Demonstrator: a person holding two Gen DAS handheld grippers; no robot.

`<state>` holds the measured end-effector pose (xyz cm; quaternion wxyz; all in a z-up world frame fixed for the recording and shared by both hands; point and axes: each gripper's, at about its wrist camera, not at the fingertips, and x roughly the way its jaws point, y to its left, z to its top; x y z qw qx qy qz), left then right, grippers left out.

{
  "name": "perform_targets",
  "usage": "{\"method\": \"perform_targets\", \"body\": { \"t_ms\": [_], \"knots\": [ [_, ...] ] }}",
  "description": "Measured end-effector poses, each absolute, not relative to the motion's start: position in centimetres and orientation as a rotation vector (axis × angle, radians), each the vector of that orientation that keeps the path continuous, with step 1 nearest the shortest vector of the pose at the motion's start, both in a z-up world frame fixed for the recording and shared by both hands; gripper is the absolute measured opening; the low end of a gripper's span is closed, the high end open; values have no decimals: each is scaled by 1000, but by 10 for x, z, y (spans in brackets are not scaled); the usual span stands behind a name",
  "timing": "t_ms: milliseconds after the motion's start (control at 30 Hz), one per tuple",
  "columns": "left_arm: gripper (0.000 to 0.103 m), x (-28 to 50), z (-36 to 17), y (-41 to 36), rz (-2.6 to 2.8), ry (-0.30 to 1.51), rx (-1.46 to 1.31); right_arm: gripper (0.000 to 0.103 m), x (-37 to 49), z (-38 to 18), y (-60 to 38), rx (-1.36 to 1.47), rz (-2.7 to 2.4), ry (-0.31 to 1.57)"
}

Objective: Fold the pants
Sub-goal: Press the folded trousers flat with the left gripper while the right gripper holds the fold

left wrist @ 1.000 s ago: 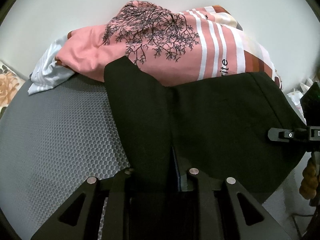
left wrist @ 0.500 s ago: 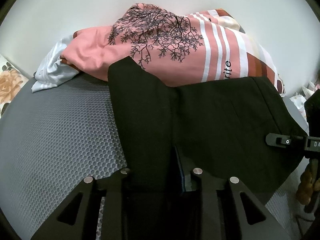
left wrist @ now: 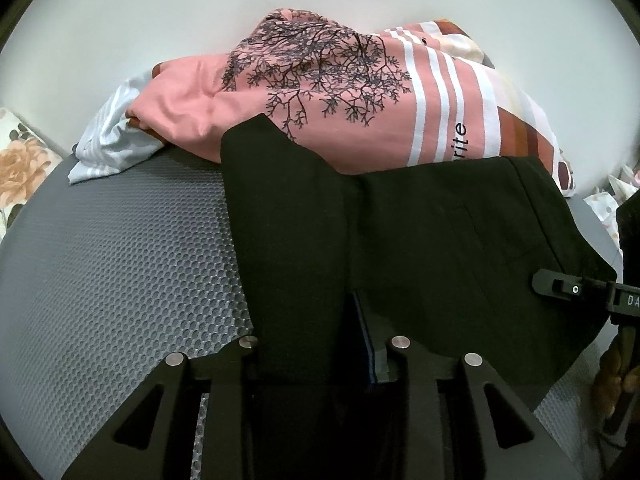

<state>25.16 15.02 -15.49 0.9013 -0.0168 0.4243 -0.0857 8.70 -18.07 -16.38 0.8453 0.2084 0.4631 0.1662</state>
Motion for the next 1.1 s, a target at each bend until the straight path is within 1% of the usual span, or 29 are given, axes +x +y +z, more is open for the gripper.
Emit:
{"method": "perform_targets", "body": {
  "t_ms": [1100],
  "knots": [
    [36, 250, -155, 150, -153, 875, -23, 29, 82, -167, -169, 392, 314, 965]
  ]
}}
